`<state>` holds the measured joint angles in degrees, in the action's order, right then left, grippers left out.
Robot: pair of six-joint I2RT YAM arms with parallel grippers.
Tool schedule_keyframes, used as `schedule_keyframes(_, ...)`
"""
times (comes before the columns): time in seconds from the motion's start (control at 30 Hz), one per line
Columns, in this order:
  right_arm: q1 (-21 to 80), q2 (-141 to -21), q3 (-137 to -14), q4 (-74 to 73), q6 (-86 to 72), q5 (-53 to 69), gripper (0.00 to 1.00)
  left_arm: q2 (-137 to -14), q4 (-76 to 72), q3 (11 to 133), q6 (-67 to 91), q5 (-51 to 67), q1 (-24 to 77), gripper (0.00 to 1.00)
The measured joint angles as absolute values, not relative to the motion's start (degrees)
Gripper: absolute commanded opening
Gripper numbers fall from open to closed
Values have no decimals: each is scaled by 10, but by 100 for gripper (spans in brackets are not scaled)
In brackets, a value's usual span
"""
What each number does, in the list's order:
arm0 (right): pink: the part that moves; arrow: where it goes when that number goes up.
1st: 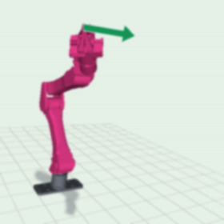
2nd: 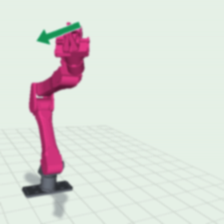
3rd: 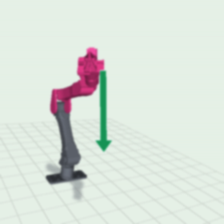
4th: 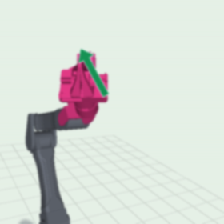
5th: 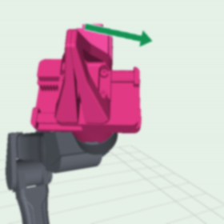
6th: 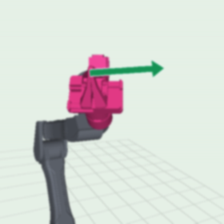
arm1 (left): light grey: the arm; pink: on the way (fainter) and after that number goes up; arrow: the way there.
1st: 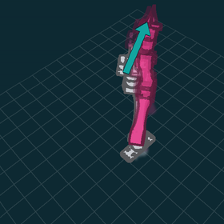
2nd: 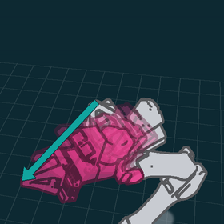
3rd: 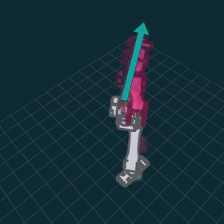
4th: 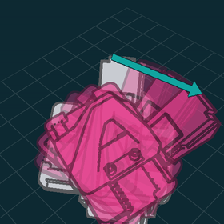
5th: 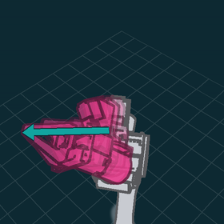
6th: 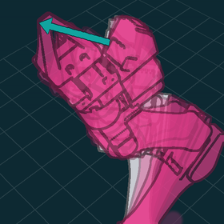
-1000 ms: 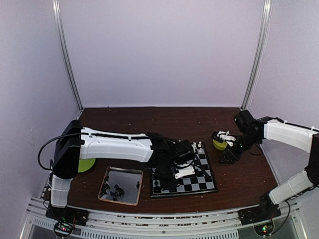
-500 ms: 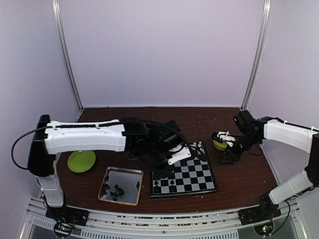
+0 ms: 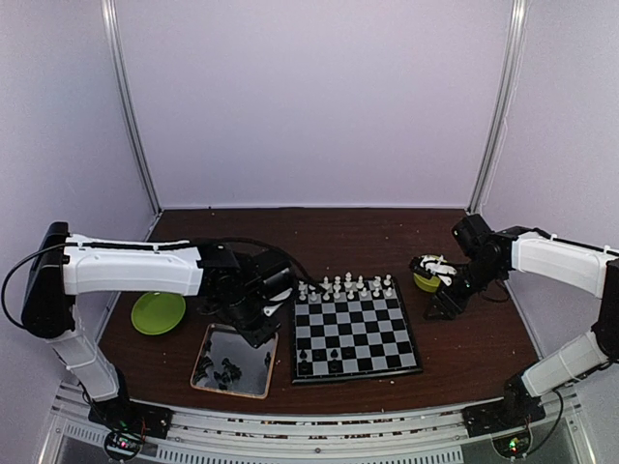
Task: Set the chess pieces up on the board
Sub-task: Pick up the knight from the storage box.
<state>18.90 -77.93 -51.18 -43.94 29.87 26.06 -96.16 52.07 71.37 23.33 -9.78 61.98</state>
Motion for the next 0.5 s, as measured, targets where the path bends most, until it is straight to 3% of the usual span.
schedule_keyframes(0.5, 189, -779, -512, -440, 299, 261, 61, -1001, 471, 687, 324, -30, 620, 15)
